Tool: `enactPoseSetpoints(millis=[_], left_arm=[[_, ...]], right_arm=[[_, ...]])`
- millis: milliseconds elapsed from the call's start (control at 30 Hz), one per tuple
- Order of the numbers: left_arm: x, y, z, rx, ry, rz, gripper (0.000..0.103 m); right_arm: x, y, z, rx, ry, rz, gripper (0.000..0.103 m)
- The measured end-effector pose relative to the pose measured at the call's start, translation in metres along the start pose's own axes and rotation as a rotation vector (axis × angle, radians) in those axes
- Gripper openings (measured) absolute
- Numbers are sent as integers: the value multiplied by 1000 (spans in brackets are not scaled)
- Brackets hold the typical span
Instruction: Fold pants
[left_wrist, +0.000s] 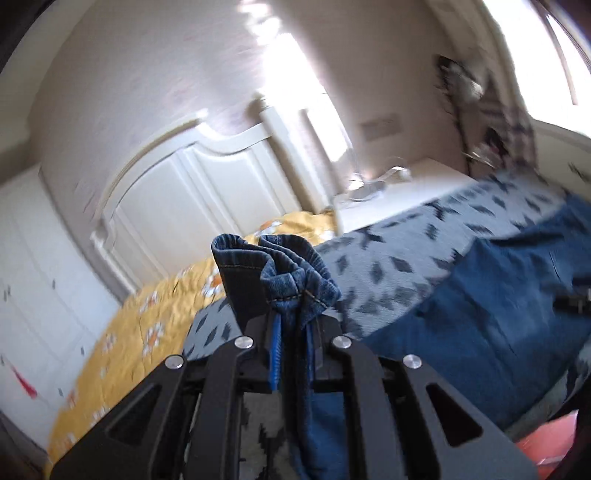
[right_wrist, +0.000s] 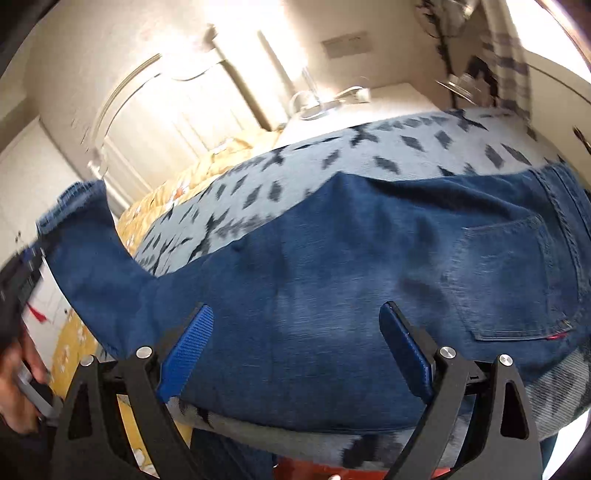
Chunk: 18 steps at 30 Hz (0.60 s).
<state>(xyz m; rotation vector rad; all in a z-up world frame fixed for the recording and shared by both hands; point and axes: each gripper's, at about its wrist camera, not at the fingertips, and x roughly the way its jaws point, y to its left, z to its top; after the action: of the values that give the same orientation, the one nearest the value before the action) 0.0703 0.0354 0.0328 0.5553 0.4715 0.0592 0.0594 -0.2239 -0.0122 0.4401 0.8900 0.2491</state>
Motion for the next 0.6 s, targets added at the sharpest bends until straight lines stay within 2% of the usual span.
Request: enactPoseSetpoints(millis=[67,133,200,233,267,333,500,600], left_arm=[[-1,-88,-14,149,-29,-63,10],[7,-158,-43,260,-26,-100,10],[18,-207,-75,360,-7,-106,10],[22,-214,-86,359,3,-110,10],[23,-216,-92,346,5,-106,10],[22,-208,-94,290,-3,-119,10],[13,-145,-73,14,-27,-191,10],[12,-126,-66,-24,-30,-210,10]], right_arm=[[-8,-35,5,53,16,-7,89],[-6,-56,4,70,64,-13,89],[2,-70,3,103,117,37,89],[6,-72,3,109,144,57,88],[9,-72,4,102,158,71,88],[24,-69,12,112,219,158,88],[79,-43,21,228,431,377,89],[108,-27,18,342,528,491,89]])
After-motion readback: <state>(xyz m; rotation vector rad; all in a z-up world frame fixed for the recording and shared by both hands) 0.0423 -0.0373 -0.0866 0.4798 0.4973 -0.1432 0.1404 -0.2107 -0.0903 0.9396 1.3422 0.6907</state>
